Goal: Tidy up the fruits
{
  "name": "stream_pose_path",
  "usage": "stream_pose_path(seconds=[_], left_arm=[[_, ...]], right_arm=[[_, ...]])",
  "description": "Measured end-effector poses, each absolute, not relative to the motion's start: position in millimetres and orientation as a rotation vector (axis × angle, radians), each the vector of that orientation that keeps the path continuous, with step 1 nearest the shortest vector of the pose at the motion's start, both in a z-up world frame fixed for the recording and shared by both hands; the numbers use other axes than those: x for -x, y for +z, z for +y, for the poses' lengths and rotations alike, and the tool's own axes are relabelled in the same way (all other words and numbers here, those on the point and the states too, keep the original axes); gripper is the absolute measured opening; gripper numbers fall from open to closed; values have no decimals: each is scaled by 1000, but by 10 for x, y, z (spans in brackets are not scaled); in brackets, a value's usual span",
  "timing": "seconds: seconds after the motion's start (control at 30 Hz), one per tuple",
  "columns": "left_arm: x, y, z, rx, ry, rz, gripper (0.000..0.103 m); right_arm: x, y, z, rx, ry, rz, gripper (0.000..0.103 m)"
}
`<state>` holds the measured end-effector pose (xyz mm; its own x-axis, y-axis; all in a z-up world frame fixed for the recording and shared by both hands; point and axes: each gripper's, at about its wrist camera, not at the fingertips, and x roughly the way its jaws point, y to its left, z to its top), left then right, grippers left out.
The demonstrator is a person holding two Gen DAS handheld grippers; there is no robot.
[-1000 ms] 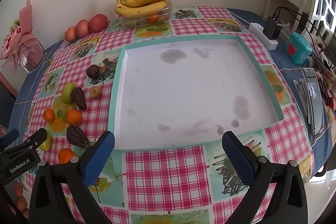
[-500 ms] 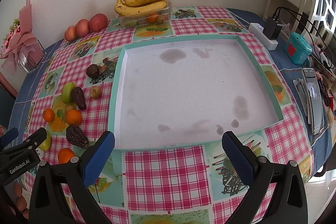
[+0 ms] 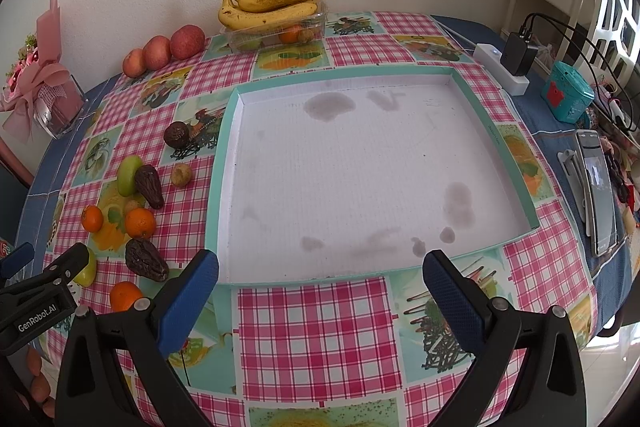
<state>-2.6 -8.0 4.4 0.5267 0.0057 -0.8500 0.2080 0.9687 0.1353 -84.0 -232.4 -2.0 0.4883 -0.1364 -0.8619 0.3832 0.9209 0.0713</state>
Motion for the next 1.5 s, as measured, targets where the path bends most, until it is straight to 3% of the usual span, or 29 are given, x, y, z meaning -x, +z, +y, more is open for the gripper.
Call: stream_pose_path(seconds=[1.5], left_arm=[[132, 226, -91, -241, -121, 984, 103]], right_arm=[[961, 126, -2268, -253, -317, 984, 102]])
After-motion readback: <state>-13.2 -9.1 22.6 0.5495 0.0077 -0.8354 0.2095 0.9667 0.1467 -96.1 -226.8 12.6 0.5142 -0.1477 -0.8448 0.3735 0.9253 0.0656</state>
